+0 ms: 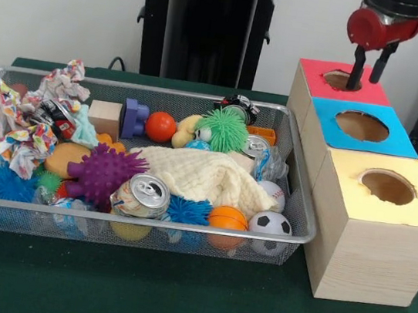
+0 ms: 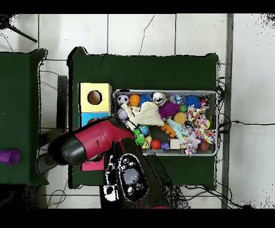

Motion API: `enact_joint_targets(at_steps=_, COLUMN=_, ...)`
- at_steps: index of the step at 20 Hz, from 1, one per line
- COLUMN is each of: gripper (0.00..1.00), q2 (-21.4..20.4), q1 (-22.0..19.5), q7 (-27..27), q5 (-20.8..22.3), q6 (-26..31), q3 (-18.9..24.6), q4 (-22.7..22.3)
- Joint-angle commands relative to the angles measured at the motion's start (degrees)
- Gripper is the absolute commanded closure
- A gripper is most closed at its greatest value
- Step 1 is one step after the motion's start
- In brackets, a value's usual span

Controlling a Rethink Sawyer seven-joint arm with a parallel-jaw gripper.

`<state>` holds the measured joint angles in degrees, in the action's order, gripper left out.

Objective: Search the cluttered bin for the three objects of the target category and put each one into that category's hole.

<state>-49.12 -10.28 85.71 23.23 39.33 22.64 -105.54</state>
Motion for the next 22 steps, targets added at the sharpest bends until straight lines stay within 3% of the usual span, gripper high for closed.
enact_joint_targets(at_steps=1, gripper=0.00, q2=8.45, q1=-3.75, q7=-9.05, q5=3.25, q6=4.53, q3=4.51, q4=9.41)
enact_joint_targets(at_steps=5, gripper=0.00, q2=10.11, q1=-4.77, q7=-9.64, q5=5.81, q6=2.06, q3=4.72, q4=10.49)
enact_joint_targets(at_steps=10, gripper=0.00, q2=14.11, q1=-7.71, q7=-14.88, q5=7.98, q6=2.72, q3=6.84, q4=14.60)
enact_joint_targets(at_steps=22, gripper=0.00, q2=18.59, q1=-16.32, q7=-26.52, q5=11.11, q6=12.49, q3=13.88, q4=21.51)
